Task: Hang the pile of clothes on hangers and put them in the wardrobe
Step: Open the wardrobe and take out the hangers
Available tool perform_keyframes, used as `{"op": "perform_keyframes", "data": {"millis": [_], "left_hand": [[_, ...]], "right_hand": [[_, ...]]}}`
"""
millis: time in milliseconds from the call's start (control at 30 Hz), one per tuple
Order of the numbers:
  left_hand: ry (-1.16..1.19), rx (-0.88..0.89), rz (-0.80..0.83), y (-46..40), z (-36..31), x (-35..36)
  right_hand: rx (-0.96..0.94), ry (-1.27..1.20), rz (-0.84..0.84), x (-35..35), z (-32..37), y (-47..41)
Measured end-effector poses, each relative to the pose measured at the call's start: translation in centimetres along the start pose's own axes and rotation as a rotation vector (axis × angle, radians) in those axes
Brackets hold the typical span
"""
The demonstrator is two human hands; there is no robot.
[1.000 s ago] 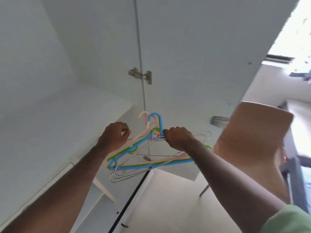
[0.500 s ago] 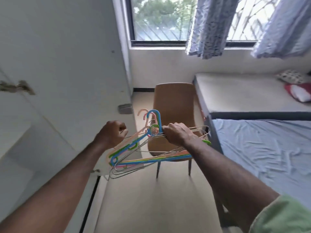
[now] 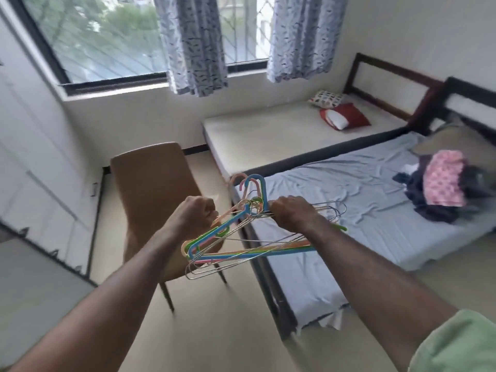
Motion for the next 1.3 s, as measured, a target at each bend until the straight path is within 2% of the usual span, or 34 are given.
{"op": "perform_keyframes", "data": {"millis": [100,267,500,700,967,1133,1300], "left_hand": [[-0.052,0.109,0.088,-4.5,-6.7,3.9],[-0.011,0.248,0.122,-11.6,-16.5,9.4],[0.022,0.351,0.205,-20.9,-24.9,19.8],[0.072,0.279,0.206,-30.8,-28.0,26.8],[0.035,0.135,0.190,-41.1,-30.6,31.4],[0.021,-0.027,0.187,-46.3,-29.1,35.0],[-0.011,-0.246,0.172,-50.3,-25.9,40.1]], "right_hand": [[0.115,0.011,0.021,0.9,-8.0,3.1],[0.281,0.001,0.054,2.8,-19.2,7.0],[0.384,0.000,0.114,6.7,-32.4,7.5],[0.361,0.009,0.212,10.0,-43.6,3.3],[0.279,-0.026,0.253,13.1,-55.7,-2.8],[0.157,-0.030,0.242,16.5,-62.4,-10.3],[0.005,-0.065,0.293,23.8,-66.2,-18.8]]}}
Point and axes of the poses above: each hand's wrist, its own y-axis away from the middle knuckle, its own x-axis out of the palm, z = x × y, the point moved 9 cm from there along -y, towards the middle knuckle, and after that the axes turned 4 degrees about -x, right-handed, at the moved point
